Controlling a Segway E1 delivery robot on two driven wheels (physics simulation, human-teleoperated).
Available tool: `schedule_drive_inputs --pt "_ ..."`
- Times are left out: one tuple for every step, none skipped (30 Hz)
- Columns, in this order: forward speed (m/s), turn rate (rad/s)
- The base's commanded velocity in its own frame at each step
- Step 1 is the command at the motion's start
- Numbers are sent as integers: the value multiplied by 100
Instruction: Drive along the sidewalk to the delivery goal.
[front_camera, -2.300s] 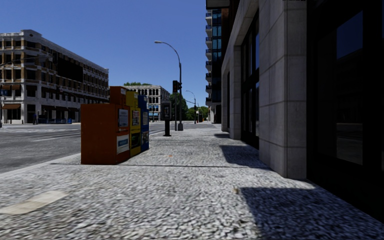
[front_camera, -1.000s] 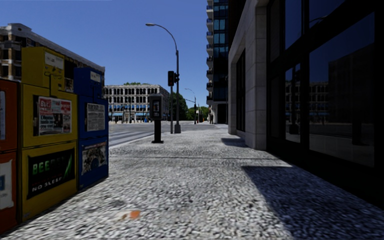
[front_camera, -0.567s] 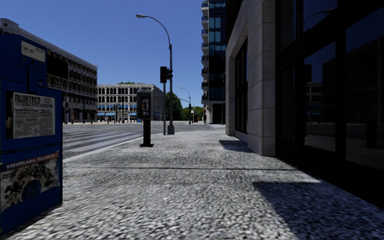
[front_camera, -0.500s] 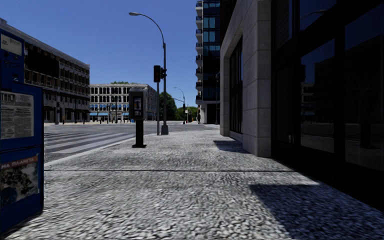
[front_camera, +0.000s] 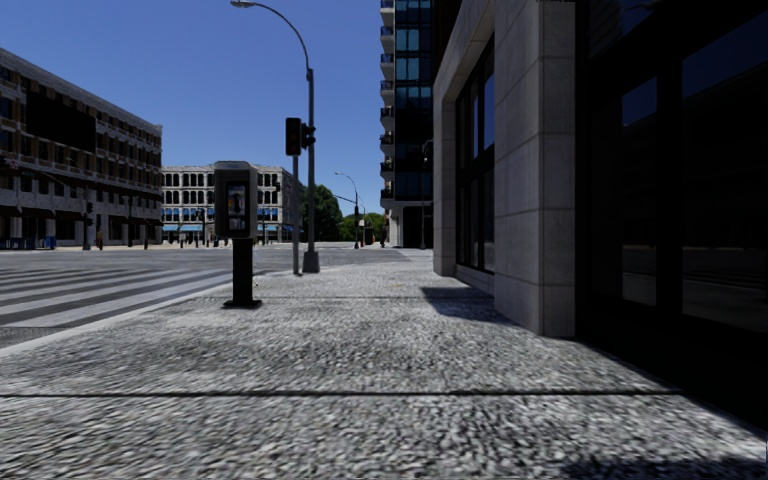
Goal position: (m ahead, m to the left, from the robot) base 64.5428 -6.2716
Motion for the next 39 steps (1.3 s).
schedule_drive_inputs --pt "200 0" --pt "200 0" --pt "200 0" --pt "200 0" --pt "200 0" --pt "200 0" --pt "200 0" --pt "200 0" --pt "200 0" --pt "200 0" --pt "200 0" --pt "200 0" --pt "200 0" --pt "200 0" --pt "200 0" --pt "200 0" --pt "200 0" --pt "200 0" --pt "200 0" --pt "200 0" --pt "200 0" --pt "200 0" --pt "200 0" --pt "200 0" --pt "200 0" --pt "200 0" --pt "200 0" --pt "200 0" --pt "200 0" --pt "200 0" --pt "200 0" --pt "200 0" --pt "200 0" --pt "200 0" --pt "200 0" --pt "200 0" --pt "200 0" --pt "200 0" --pt "200 0"
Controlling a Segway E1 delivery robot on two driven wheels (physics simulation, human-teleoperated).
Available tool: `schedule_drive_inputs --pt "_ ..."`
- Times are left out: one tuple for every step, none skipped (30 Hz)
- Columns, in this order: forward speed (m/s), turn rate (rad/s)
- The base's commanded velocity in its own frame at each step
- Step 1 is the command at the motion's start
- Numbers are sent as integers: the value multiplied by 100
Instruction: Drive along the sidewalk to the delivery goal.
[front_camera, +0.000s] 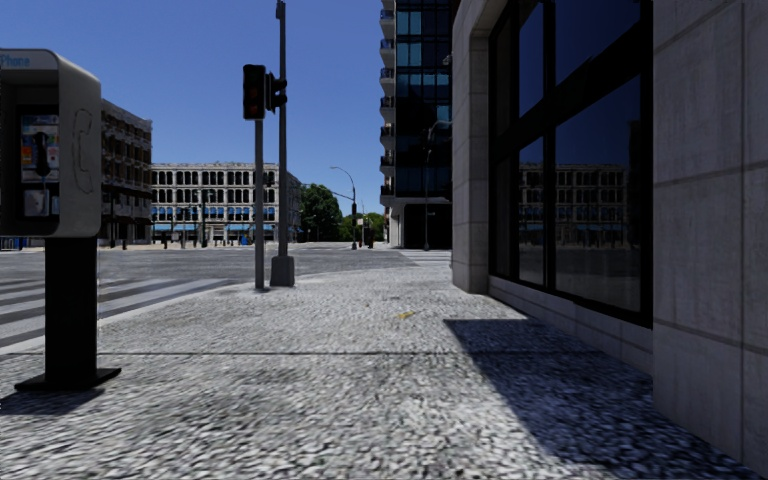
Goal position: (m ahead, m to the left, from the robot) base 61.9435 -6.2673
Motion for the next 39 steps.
schedule_drive_inputs --pt "200 0" --pt "200 0" --pt "200 0" --pt "200 0" --pt "200 0" --pt "200 0" --pt "200 0" --pt "200 0" --pt "200 0" --pt "200 0" --pt "200 0" --pt "200 0" --pt "200 0" --pt "200 0" --pt "200 0" --pt "200 0" --pt "200 0" --pt "200 0" --pt "200 0" --pt "200 0" --pt "200 0" --pt "200 0" --pt "200 0" --pt "200 0" --pt "200 0" --pt "200 0" --pt "200 0" --pt "200 0" --pt "200 0" --pt "200 0" --pt "200 0" --pt "200 0" --pt "200 0" --pt "200 0" --pt "200 0" --pt "200 0" --pt "200 0" --pt "200 0" --pt "200 0"
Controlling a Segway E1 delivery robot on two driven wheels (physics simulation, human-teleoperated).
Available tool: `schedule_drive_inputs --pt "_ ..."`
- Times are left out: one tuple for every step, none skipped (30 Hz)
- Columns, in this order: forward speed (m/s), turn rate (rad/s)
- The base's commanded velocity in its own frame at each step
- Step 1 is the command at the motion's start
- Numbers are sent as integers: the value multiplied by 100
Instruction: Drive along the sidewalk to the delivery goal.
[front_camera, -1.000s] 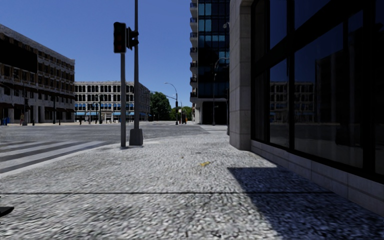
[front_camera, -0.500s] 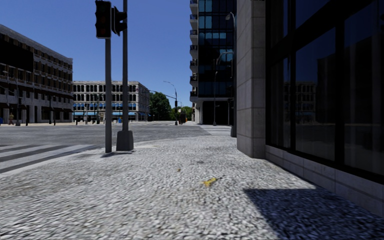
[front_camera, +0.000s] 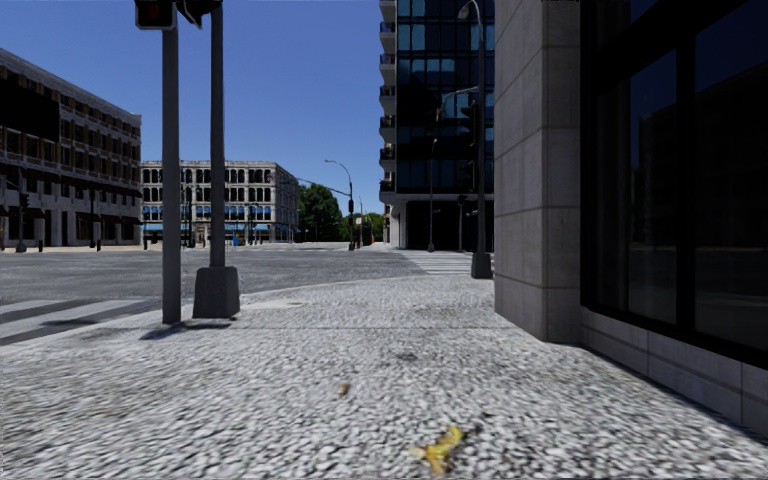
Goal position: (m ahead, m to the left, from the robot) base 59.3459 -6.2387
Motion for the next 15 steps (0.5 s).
schedule_drive_inputs --pt "200 0" --pt "200 0" --pt "200 0" --pt "200 0" --pt "200 0" --pt "200 0" --pt "200 0" --pt "200 0" --pt "200 0" --pt "200 0" --pt "200 0" --pt "200 0" --pt "200 0" --pt "200 0" --pt "200 0"
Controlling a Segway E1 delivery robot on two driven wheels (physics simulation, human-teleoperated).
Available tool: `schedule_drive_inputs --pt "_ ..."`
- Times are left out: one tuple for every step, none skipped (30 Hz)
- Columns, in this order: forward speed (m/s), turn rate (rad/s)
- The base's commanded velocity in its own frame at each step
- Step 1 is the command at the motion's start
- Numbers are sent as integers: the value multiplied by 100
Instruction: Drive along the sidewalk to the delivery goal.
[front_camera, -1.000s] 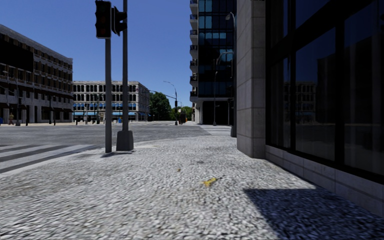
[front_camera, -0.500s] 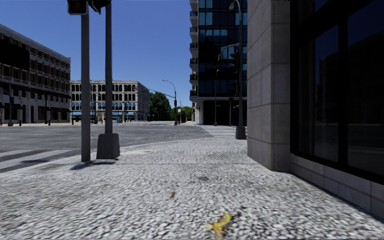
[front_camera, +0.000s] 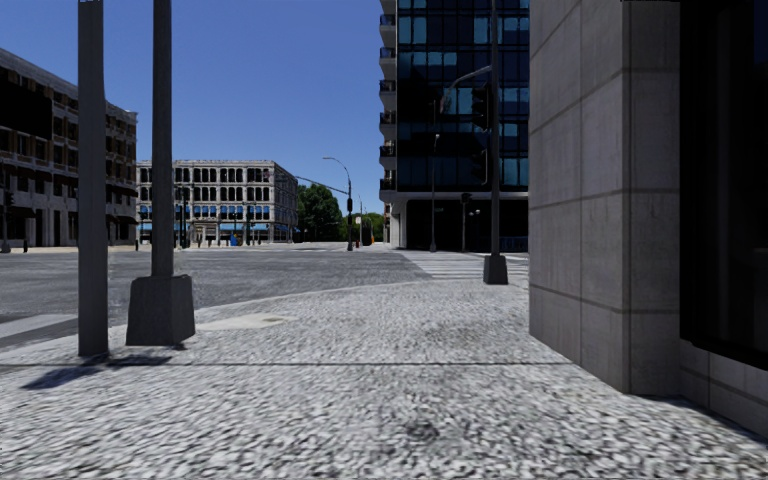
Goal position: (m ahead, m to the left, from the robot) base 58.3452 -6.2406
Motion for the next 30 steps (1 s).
schedule_drive_inputs --pt "200 0" --pt "200 0" --pt "200 0" --pt "200 0" --pt "200 0" --pt "200 0" --pt "200 0" --pt "200 0" --pt "200 0" --pt "200 0" --pt "200 0" --pt "200 0" --pt "200 0" --pt "200 0" --pt "200 0" --pt "200 0" --pt "200 0" --pt "200 0" --pt "200 0" --pt "200 0" --pt "200 0" --pt "200 0" --pt "200 0" --pt "200 0" --pt "200 0" --pt "200 -5" --pt "200 -5" --pt "200 -8" --pt "200 -14" --pt "200 -27"
